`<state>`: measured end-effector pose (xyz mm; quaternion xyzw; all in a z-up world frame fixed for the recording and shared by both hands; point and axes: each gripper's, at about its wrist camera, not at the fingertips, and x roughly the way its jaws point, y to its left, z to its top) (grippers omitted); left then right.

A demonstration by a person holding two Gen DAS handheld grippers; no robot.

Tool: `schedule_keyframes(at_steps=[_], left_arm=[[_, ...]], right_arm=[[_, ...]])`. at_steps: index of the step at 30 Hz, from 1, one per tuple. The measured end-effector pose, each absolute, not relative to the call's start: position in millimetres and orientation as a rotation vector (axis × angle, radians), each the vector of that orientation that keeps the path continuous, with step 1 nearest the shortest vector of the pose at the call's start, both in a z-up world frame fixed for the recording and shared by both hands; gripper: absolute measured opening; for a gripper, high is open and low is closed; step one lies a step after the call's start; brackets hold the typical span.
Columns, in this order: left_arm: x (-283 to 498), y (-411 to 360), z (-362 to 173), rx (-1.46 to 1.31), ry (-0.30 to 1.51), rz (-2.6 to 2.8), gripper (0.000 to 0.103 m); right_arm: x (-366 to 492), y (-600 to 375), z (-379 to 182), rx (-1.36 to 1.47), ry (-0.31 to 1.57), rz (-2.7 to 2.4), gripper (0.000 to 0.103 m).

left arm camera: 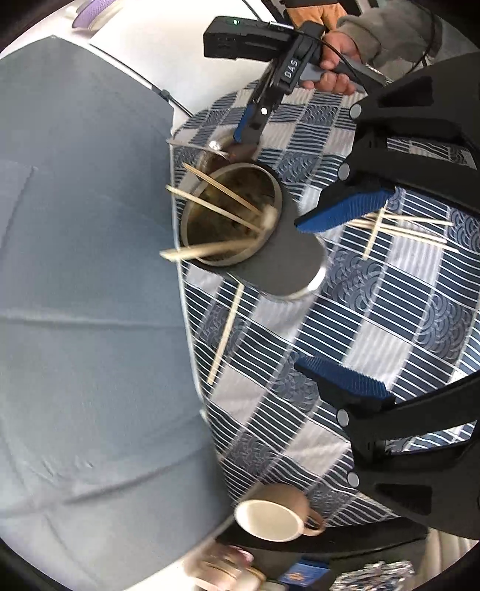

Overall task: Organize utensils
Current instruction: 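Move both tools back to the chopsticks lying on the cloth, then close the left tool on one chopstick while the right tool grasps another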

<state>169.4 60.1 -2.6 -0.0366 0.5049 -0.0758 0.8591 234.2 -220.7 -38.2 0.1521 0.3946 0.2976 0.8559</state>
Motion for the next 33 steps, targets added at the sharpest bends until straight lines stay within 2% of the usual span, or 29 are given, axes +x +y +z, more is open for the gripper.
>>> schedule_keyframes(at_steps=[5, 18, 33], left_arm=[[153, 57, -29, -0.061, 1.123, -0.157, 0.077], [124, 31, -101, 0.026, 1.297, -0.177, 0.077], [115, -1, -145, 0.108, 1.388, -0.204, 0.085]], right_arm=[[218, -213, -45, 0.286, 0.864, 0.648, 0.054], [178, -168, -81, 0.02, 1.038, 0.714, 0.054], [141, -139, -126, -0.237, 1.165, 0.703, 0.054]])
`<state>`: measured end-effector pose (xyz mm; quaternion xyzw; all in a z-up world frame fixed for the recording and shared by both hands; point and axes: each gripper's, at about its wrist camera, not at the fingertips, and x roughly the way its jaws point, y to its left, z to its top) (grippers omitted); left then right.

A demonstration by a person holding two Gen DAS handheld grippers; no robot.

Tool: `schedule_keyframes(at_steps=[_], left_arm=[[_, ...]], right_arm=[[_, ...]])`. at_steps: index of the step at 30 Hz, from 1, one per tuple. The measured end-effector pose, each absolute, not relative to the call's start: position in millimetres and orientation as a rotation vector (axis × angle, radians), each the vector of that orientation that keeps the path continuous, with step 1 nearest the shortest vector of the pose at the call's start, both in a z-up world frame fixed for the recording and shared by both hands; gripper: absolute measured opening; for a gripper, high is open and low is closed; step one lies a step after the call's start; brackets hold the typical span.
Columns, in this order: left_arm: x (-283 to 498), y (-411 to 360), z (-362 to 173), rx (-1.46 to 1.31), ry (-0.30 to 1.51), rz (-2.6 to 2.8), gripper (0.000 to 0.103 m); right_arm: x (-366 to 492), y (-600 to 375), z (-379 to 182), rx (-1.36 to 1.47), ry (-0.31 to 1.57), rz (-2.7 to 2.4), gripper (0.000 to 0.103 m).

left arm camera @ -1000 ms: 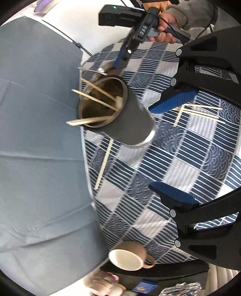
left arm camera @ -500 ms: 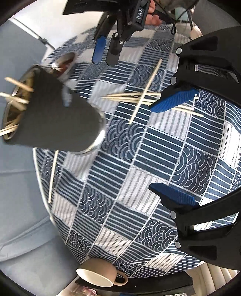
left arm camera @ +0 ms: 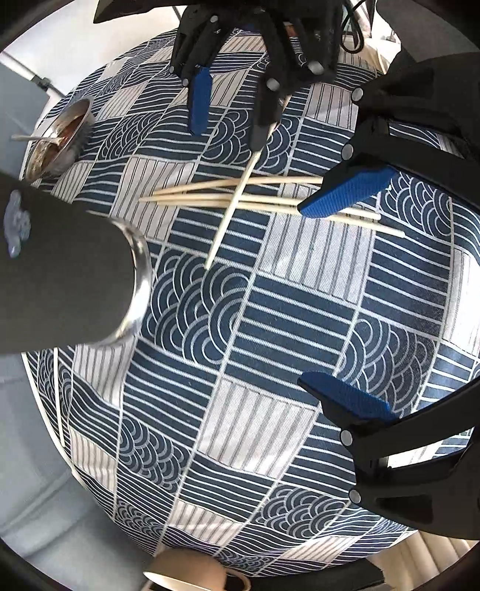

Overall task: Organize utensils
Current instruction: 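Close the left tool on one chopstick while the right tool grasps another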

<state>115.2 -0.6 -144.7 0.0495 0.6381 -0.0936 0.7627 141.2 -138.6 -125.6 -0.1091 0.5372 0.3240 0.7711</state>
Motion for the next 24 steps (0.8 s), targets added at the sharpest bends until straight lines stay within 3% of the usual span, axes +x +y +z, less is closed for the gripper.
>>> schedule_keyframes(at_steps=[16, 24], left_arm=[[130, -30, -170, 0.189, 1.445, -0.217, 0.085], [138, -40, -179, 0.206, 1.444, -0.204, 0.091]], right_arm=[[128, -134, -138, -0.432, 1.162, 0.643, 0.045], [124, -151, -135, -0.441, 1.202, 0.597, 0.043]])
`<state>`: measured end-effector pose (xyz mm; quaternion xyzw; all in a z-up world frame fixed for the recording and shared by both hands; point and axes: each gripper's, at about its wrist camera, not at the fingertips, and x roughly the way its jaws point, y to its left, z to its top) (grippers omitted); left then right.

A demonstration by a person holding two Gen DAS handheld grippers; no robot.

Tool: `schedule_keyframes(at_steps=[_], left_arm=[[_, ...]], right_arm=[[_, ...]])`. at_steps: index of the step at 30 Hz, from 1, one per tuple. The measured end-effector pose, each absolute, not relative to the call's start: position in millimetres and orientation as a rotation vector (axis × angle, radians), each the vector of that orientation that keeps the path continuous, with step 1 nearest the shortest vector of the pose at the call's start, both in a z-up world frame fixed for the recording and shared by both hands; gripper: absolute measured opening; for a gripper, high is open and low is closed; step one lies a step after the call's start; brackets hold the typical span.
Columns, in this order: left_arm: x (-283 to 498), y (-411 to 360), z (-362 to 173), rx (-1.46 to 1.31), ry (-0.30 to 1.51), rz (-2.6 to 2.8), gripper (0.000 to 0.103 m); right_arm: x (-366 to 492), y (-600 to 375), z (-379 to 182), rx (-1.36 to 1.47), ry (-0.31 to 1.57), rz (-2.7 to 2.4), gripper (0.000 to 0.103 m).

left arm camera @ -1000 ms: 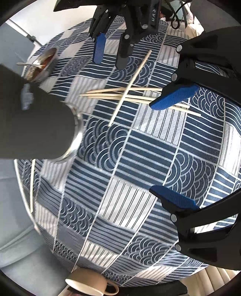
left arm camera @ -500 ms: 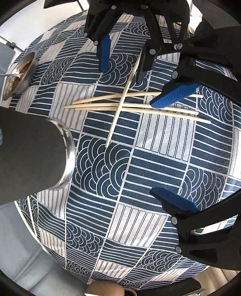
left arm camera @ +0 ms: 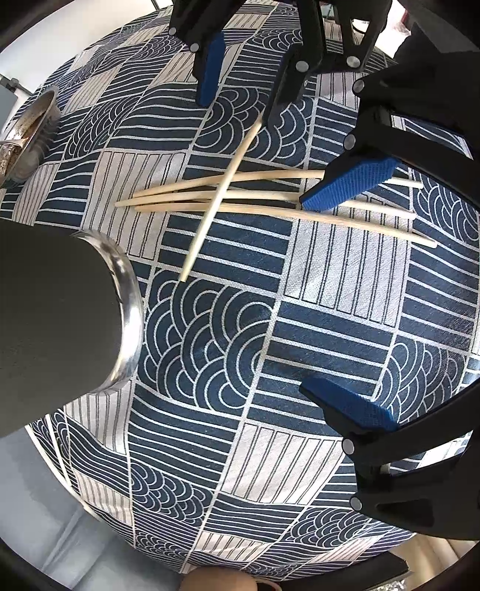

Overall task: Organize utensils
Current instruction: 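Close the left tool on one chopstick while the right tool grasps another, then lift the chopstick in the left tool over the holder while the right tool carries its own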

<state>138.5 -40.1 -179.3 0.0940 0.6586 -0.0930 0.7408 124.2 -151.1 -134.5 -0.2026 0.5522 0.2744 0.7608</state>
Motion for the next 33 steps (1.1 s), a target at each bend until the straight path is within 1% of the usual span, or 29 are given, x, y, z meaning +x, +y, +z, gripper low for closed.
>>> schedule_keyframes(at_steps=[3, 4, 7, 8, 9, 10, 11, 12, 13, 15, 18, 22, 27, 29, 33], left_arm=[[143, -42, -182, 0.2, 1.438, -0.196, 0.092], [144, -44, -182, 0.2, 1.437, -0.199, 0.09], [140, -50, -178, 0.21, 1.424, -0.221, 0.08], [136, -52, -175, 0.215, 1.42, -0.232, 0.073], [134, -52, -174, 0.219, 1.419, -0.237, 0.063], [133, -51, -172, 0.214, 1.423, -0.236, 0.058], [132, -46, -170, 0.206, 1.427, -0.23, 0.047], [131, -43, -170, 0.199, 1.43, -0.227, 0.039], [130, -39, -169, 0.191, 1.438, -0.226, 0.035], [125, -28, -169, 0.168, 1.458, -0.211, 0.017], [118, -15, -170, 0.122, 1.488, -0.205, 0.006], [106, -6, -170, 0.049, 1.539, -0.231, 0.005], [96, -2, -160, -0.019, 1.517, -0.241, 0.005], [90, 14, -154, -0.037, 1.505, -0.244, 0.005], [92, 27, -129, -0.069, 1.463, -0.244, 0.005]], right_arm=[[125, -150, -133, -0.464, 1.208, 0.605, 0.043], [125, -148, -133, -0.469, 1.213, 0.611, 0.041], [124, -139, -132, -0.49, 1.234, 0.654, 0.024], [122, -137, -132, -0.505, 1.227, 0.667, 0.018], [120, -136, -132, -0.511, 1.22, 0.688, 0.015], [119, -136, -131, -0.502, 1.221, 0.685, 0.014], [120, -138, -131, -0.485, 1.225, 0.677, 0.012], [122, -142, -131, -0.456, 1.228, 0.658, 0.009], [124, -144, -131, -0.436, 1.234, 0.645, 0.005], [129, -154, -131, -0.354, 1.264, 0.633, 0.005], [133, -165, -130, -0.262, 1.294, 0.637, 0.005], [132, -182, -123, -0.129, 1.31, 0.664, 0.005], [130, -203, -106, -0.001, 1.284, 0.689, 0.005], [131, -207, -95, 0.032, 1.264, 0.701, 0.005], [133, -206, -74, 0.071, 1.215, 0.701, 0.005]])
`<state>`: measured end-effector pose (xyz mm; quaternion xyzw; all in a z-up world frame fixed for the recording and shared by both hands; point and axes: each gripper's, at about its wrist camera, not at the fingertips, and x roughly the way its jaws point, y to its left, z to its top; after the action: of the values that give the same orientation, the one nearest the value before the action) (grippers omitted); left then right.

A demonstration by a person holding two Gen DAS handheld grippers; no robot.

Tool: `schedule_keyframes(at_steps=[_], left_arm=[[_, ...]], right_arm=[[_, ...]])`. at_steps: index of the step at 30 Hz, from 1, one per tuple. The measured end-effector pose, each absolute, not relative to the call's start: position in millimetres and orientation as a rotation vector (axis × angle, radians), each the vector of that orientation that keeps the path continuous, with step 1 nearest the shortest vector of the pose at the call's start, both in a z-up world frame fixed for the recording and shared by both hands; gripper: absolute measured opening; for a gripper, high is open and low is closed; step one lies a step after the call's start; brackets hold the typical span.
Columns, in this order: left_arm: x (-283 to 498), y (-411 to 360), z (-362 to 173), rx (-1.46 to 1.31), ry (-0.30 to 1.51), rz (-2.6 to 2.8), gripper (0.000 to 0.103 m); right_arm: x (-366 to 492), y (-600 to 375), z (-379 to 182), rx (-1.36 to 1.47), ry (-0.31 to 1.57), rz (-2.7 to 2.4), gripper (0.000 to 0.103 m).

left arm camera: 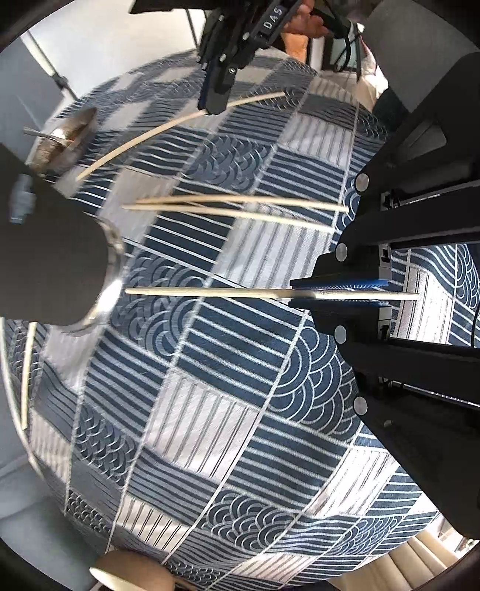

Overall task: Organize utensils
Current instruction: 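Lift the chopstick in the left tool over the holder while the right tool carries its own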

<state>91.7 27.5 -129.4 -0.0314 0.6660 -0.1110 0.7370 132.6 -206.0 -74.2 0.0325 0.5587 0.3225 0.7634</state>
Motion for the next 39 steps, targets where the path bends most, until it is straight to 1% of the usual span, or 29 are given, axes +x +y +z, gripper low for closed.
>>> schedule_keyframes(at_steps=[3, 9, 15, 21, 25, 33, 39], left_arm=[[101, 38, -112, -0.071, 1.43, -0.244, 0.005], [110, 45, -95, -0.037, 1.405, -0.204, 0.005], [126, 46, -58, -0.011, 1.338, -0.184, 0.005], [148, 48, -17, -0.01, 1.231, -0.167, 0.005], [165, 45, 9, -0.019, 1.177, -0.176, 0.005], [192, 34, 24, -0.017, 1.145, -0.204, 0.005], [207, 27, 28, -0.01, 1.141, -0.227, 0.005]], right_arm=[[135, -216, -59, 0.101, 1.172, 0.691, 0.005], [147, -231, -43, 0.141, 1.118, 0.657, 0.005], [163, -245, -24, 0.23, 1.047, 0.665, 0.005], [185, -224, 14, 0.255, 0.904, 0.746, 0.005], [200, -200, 32, 0.22, 0.834, 0.783, 0.005], [227, -168, 37, 0.214, 0.805, 0.857, 0.005], [241, -168, 38, 0.232, 0.811, 0.843, 0.005]])
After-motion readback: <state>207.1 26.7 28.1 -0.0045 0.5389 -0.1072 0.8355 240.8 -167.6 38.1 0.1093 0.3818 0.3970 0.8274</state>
